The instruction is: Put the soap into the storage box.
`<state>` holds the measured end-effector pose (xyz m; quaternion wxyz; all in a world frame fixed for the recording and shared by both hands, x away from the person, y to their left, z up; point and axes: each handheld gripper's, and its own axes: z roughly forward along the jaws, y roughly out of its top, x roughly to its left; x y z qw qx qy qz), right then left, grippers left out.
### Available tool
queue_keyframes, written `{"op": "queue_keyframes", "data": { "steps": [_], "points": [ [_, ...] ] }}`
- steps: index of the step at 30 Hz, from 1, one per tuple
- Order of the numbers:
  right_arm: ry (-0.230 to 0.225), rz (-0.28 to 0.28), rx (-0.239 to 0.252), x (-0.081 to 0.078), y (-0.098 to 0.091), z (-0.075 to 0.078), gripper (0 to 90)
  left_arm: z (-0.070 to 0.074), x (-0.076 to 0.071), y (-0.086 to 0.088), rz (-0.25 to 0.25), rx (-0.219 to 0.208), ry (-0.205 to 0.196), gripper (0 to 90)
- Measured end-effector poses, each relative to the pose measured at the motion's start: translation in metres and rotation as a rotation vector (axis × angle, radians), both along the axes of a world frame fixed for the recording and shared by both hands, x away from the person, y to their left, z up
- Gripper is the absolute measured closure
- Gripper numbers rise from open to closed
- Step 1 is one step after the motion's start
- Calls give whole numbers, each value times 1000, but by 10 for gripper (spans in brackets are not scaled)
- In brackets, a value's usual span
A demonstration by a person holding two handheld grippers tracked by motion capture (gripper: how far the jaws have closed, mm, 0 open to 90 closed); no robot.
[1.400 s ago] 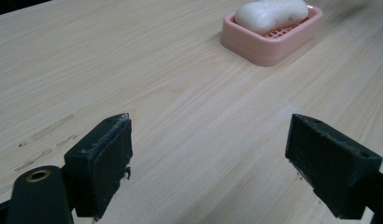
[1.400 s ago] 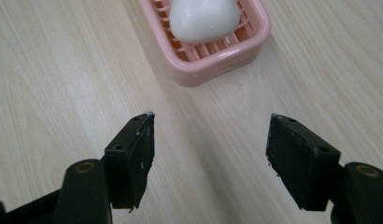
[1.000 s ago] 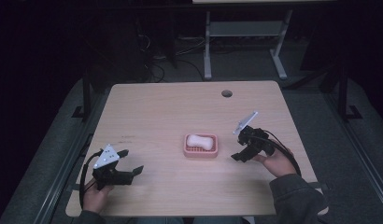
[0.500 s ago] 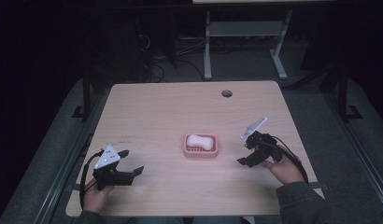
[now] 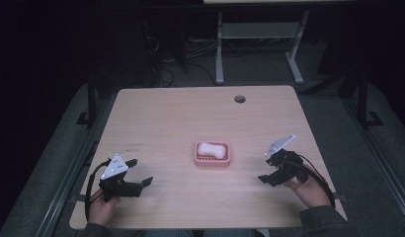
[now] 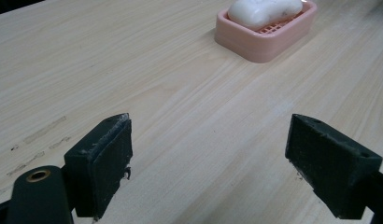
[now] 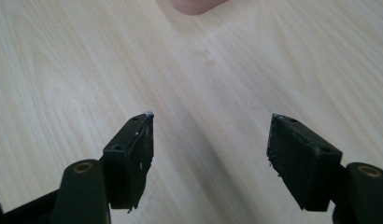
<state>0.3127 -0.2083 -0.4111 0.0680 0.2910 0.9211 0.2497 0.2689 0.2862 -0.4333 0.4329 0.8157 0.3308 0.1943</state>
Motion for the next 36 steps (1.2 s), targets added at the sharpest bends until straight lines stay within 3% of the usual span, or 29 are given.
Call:
{"op": "queue_keyframes", "data": {
  "steps": [8,23,33,36],
  "points": [
    [-5,-21,27,-14,-11,-9,311,0,-1,-2,-16,9,-3,145],
    [-86,-95,91,-49,-30,-24,307,1,-1,0,-10,4,-10,145],
    [-123,-105,117,-64,-23,-29,302,1,0,-2,-11,8,-15,145],
    [-138,-90,160,-65,-19,-27,272,1,0,-2,-5,11,-11,145]
  ]
}}
